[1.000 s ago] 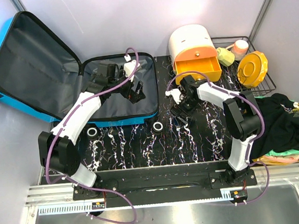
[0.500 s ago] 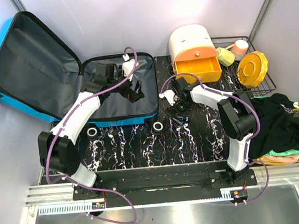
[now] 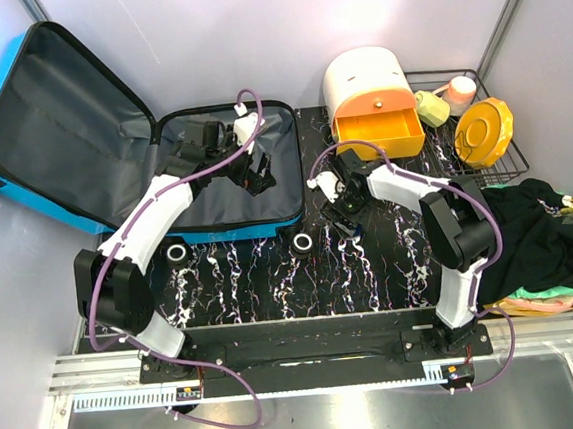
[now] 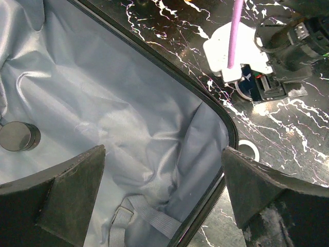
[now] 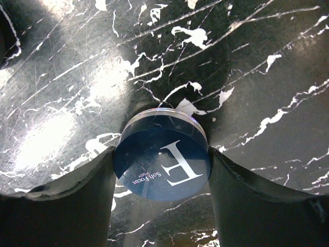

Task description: Open, take out, and arrange the luggage

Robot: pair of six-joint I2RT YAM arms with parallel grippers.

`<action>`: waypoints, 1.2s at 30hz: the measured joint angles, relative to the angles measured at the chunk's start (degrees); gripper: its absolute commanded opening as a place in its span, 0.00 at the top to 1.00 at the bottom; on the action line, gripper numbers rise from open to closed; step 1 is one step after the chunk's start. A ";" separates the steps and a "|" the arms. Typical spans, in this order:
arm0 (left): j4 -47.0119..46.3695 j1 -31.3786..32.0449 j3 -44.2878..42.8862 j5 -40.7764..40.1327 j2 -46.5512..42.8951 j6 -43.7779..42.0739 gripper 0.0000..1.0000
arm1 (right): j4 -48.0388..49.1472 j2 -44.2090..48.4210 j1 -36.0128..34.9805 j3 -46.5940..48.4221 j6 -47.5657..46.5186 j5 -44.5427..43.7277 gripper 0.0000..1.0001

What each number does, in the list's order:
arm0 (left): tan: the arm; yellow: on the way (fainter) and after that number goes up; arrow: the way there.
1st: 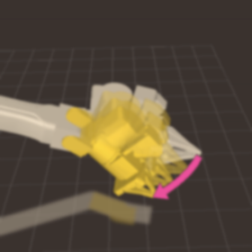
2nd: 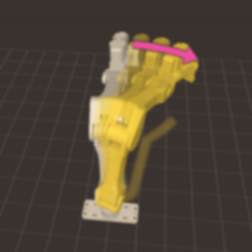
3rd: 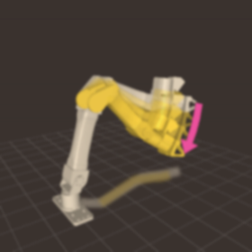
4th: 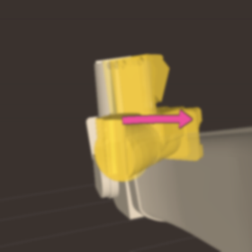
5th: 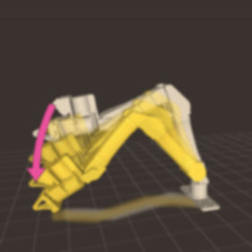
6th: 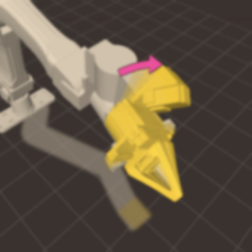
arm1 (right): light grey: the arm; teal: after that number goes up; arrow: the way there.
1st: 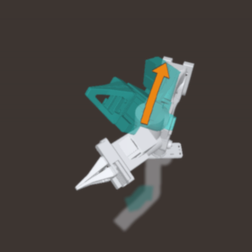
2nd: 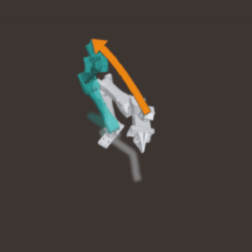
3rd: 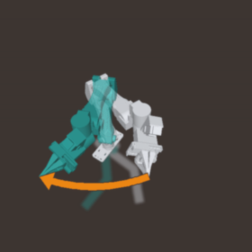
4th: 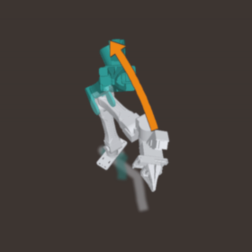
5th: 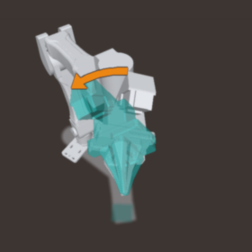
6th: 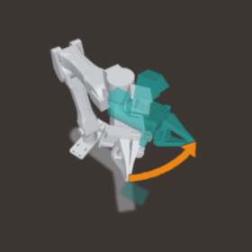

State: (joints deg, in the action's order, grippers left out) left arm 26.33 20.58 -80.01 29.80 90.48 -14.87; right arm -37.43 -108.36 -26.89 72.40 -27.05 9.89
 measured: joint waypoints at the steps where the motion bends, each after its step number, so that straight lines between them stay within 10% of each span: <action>1: -0.02 0.00 0.00 -0.02 0.09 0.00 0.01 | -0.20 0.28 0.00 0.00 -0.02 -0.04 0.47; 27: -0.55 -0.52 -2.91 0.39 3.48 0.94 0.02 | -9.16 -4.17 21.27 42.82 10.54 0.09 0.46; 36: -0.50 -1.77 -2.91 0.33 3.48 0.94 0.01 | -12.63 -12.04 21.27 46.51 11.93 0.22 0.02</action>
State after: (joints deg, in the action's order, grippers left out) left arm 25.82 18.81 -82.91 30.13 93.95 -13.93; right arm -50.06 -120.40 -5.63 118.91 -15.11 10.11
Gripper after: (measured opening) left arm 0.987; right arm 0.900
